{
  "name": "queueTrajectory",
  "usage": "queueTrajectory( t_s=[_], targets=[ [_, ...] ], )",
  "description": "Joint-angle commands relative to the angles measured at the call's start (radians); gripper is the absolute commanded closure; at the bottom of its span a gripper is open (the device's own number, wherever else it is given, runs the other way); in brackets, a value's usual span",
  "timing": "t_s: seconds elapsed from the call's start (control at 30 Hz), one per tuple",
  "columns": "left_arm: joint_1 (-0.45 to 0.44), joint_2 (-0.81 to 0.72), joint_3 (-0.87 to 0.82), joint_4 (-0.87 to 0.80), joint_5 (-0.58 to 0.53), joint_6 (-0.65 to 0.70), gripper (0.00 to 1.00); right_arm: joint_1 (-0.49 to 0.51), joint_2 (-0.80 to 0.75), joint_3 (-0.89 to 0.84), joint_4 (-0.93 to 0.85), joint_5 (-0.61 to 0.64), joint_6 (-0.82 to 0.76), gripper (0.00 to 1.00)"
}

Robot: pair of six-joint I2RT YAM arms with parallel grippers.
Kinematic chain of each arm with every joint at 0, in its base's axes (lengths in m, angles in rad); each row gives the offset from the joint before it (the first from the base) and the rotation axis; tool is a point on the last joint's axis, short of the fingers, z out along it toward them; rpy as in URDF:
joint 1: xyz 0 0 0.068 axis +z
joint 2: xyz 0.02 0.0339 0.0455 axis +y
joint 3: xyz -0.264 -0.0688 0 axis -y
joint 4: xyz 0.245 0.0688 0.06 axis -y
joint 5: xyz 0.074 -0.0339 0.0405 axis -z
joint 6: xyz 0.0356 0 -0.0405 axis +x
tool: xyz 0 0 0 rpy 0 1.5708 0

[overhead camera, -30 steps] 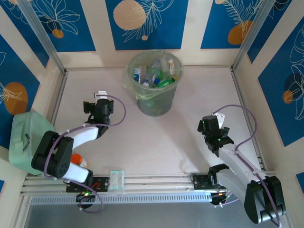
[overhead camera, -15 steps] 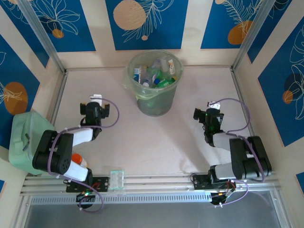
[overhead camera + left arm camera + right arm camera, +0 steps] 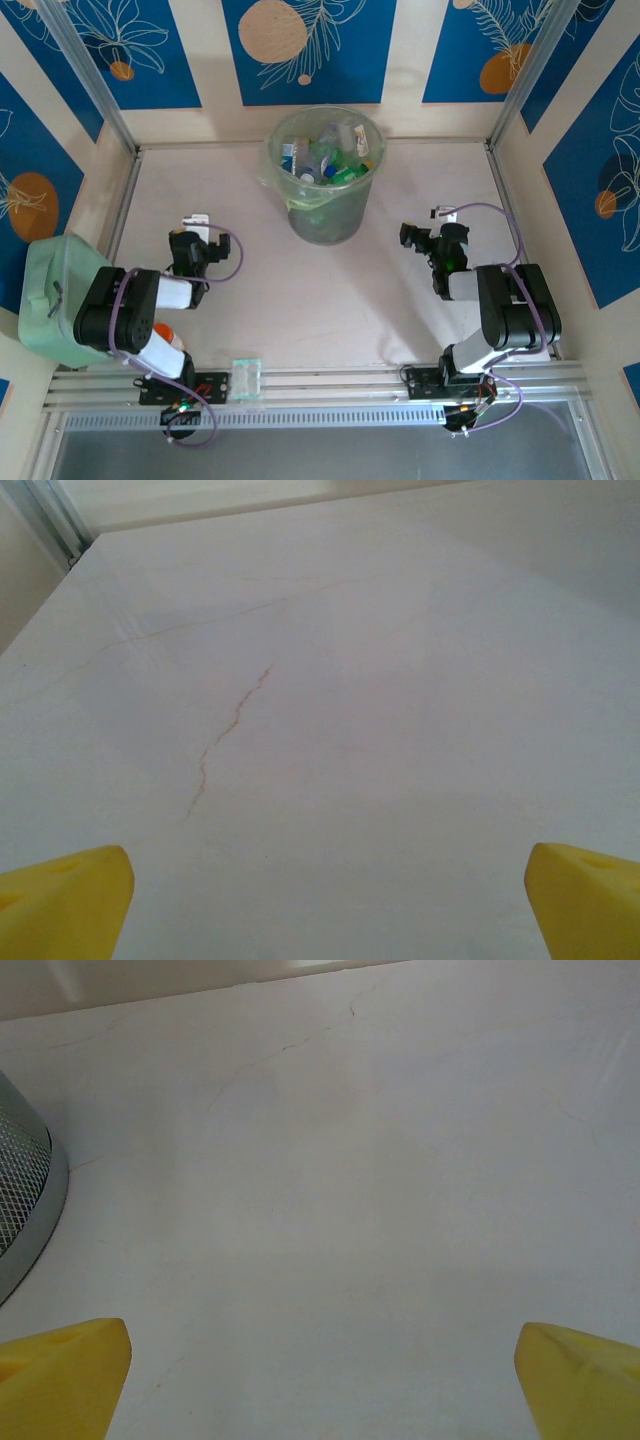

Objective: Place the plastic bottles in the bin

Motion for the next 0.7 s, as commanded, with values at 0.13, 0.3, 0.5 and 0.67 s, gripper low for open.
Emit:
queueTrajectory(
  t_s=[0.13,0.3,0.5,0.67],
  targets=[
    [-0.001,0.007,-0.010,0.096,-0.009,-0.012,0.00,0.004,-0.008,0.017,0.035,-0.016,-0.022,0.01],
    [-0.009,0.009,0.002,0.072,0.048,0.015,0.00,0.004,-0.006,0.017,0.032,-0.016,-0.022,0.01],
    [-0.009,0.008,0.004,0.070,0.050,0.014,0.00,-0.014,-0.002,0.033,0.008,-0.051,-0.014,0.01],
    [0.001,0.007,0.000,0.075,0.098,0.021,0.00,0.000,-0.010,0.019,0.026,-0.044,-0.029,0.01]
  ],
)
